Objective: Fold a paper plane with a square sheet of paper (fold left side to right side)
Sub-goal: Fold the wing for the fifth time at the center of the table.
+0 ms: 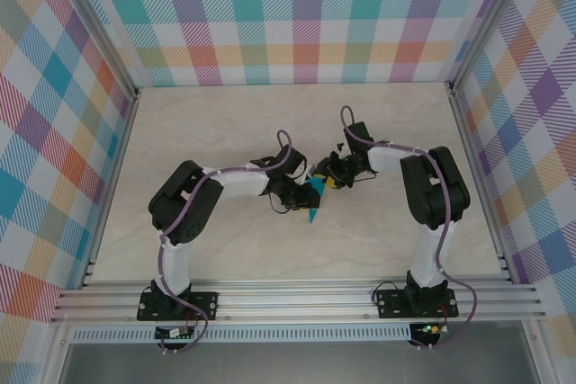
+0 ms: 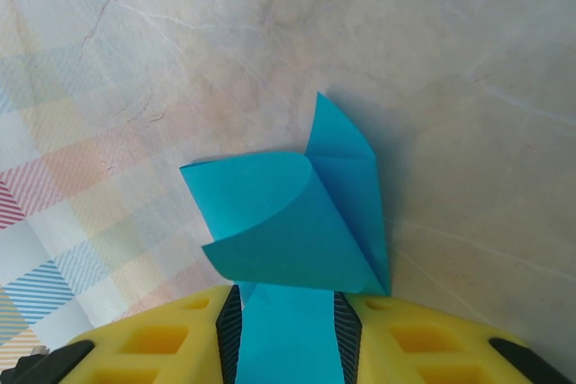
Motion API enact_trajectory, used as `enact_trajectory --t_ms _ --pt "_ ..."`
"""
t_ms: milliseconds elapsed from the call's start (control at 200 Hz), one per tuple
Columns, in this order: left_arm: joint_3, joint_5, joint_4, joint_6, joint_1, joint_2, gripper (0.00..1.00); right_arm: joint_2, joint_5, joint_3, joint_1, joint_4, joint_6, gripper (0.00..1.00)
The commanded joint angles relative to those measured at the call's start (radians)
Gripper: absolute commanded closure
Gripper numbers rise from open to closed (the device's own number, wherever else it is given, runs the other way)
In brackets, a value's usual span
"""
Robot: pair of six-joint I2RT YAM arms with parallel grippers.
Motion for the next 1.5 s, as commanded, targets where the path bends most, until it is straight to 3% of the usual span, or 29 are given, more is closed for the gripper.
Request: enact_trajectory --t_ms 0,465,1100,1495 --pt "0.017 0.003 -0.015 0.016 -0.017 0.023 0.8 0.051 0.066 -0.021 0.007 -0.065 -0.016 0.63" --pt "-0.037 0.051 0.069 -0.024 -0.023 0.051 0.9 0.055 0.069 -0.024 0.007 -0.063 -0.018 0.64" --pt "-0.131 0.086 0.124 -0.038 -0.001 0.082 0.96 0.039 0.066 -0.016 0.001 -0.065 -0.053 0.63" --pt "-0.168 0.083 0.122 -0.04 0.024 0.122 0.99 -0.121 -0.025 -0.049 -0.056 -0.006 -0.093 0.52"
